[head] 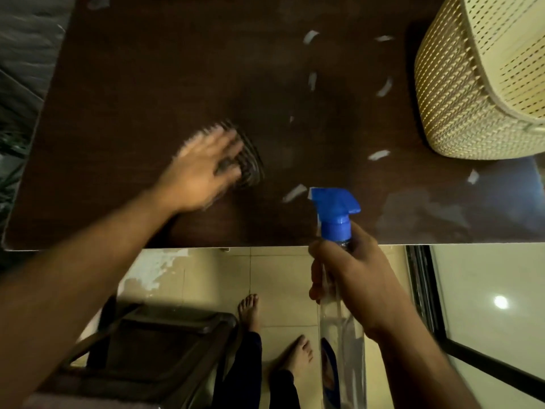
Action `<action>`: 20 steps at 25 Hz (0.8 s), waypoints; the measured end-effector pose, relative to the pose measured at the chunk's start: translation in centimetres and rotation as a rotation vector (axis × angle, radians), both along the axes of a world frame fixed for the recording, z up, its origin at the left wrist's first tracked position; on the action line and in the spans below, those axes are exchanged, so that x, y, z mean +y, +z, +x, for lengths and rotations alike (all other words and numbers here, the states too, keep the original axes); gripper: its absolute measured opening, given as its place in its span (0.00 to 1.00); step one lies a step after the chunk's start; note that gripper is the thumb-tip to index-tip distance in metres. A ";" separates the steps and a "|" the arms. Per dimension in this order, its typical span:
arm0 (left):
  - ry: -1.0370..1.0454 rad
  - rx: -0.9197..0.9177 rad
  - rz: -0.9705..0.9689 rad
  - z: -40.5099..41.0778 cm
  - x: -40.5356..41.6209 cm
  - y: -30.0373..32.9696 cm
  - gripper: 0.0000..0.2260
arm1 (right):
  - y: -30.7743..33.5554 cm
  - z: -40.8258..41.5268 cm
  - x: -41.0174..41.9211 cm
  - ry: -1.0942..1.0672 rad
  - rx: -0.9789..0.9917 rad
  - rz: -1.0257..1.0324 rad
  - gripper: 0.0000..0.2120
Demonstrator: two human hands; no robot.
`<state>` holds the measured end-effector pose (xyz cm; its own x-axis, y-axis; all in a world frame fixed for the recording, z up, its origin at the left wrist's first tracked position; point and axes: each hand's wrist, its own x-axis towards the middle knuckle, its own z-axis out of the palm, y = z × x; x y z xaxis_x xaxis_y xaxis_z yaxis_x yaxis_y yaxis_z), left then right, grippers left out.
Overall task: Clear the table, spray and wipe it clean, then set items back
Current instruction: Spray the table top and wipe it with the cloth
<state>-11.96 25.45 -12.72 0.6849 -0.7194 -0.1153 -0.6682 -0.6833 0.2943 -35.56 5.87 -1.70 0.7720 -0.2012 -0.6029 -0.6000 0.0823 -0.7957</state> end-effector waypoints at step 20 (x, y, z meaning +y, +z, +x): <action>-0.023 0.030 0.064 -9.7 -7.0 0.3 0.31 | 0.7 -2.7 -0.2 0.031 -0.041 0.006 0.11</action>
<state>-21.62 18.43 -12.42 0.6635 -0.7258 -0.1817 -0.6757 -0.6856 0.2710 -38.22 5.63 -1.02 0.8020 -0.1735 -0.5716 -0.5690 0.0692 -0.8194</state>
